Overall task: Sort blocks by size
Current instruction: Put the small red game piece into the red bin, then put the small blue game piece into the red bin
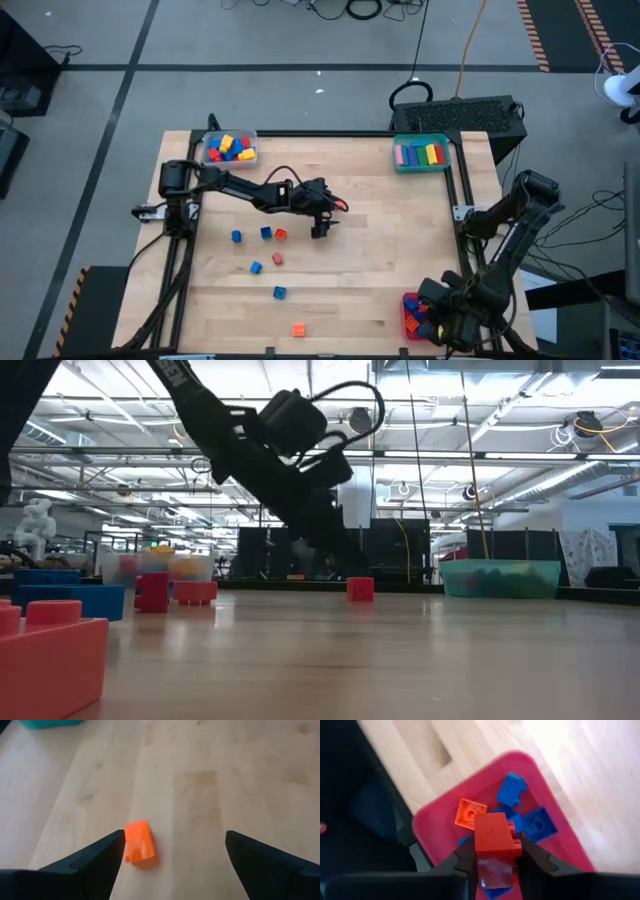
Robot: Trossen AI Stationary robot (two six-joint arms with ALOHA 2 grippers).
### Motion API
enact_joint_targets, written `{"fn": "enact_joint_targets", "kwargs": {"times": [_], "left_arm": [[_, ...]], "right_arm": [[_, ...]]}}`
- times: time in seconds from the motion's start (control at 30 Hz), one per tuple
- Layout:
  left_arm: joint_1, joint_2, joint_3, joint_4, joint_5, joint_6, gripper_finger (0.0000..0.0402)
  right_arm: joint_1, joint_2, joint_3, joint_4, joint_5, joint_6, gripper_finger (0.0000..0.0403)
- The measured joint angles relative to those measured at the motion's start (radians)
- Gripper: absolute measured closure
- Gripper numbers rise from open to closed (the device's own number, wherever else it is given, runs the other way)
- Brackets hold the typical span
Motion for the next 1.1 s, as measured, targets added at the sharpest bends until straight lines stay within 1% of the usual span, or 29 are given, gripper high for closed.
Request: {"fn": "enact_joint_targets", "kwargs": {"times": [0.13, 0.23, 0.33, 0.43, 0.57, 0.7, 0.83, 0.9, 0.97, 1.03, 1.1], "left_arm": [[0.022, 0.02, 0.0, 0.014, -0.004, 0.002, 0.0056], [0.032, 0.033, 0.0, 0.023, -0.047, 0.015, 0.0056], [0.037, 0.054, 0.0, 0.049, -0.057, 0.033, 0.0056], [0.039, 0.084, 0.0, 0.075, -0.055, 0.024, 0.0056], [0.039, 0.125, 0.011, 0.085, -0.05, -0.019, 0.007], [0.039, 0.146, 0.03, 0.091, -0.049, -0.029, 0.0113], [0.038, 0.147, 0.033, 0.089, -0.057, -0.054, 0.0182], [0.04, 0.147, 0.033, 0.089, -0.07, -0.062, 0.0224], [0.041, 0.148, 0.033, 0.086, -0.076, -0.073, 0.027], [0.041, 0.148, 0.033, 0.086, -0.062, -0.081, 0.0306], [0.041, 0.141, 0.033, 0.083, -0.011, -0.081, 0.0306]], "right_arm": [[-0.001, 0.046, 0.0, 0.007, -0.021, 0.047, 0.0261], [-0.001, 0.064, 0.0, 0.007, -0.021, 0.051, 0.0224], [-0.001, 0.069, 0.0, -0.008, -0.022, 0.086, 0.0199], [-0.001, 0.069, 0.0, -0.009, -0.021, 0.114, 0.0193], [-0.001, 0.069, 0.0, 0.001, -0.022, 0.125, 0.0202], [-0.001, 0.069, 0.0, 0.011, -0.021, 0.124, 0.022], [-0.001, 0.069, 0.0, 0.016, -0.005, 0.122, 0.024], [-0.001, 0.069, 0.0, 0.024, 0.036, 0.102, 0.0249], [-0.001, 0.069, 0.0, 0.042, 0.12, 0.055, 0.0258], [-0.003, 0.069, 0.0, 0.059, 0.246, -0.029, 0.0265], [-0.003, 0.069, 0.0, 0.088, 0.393, -0.144, 0.0269]]}}
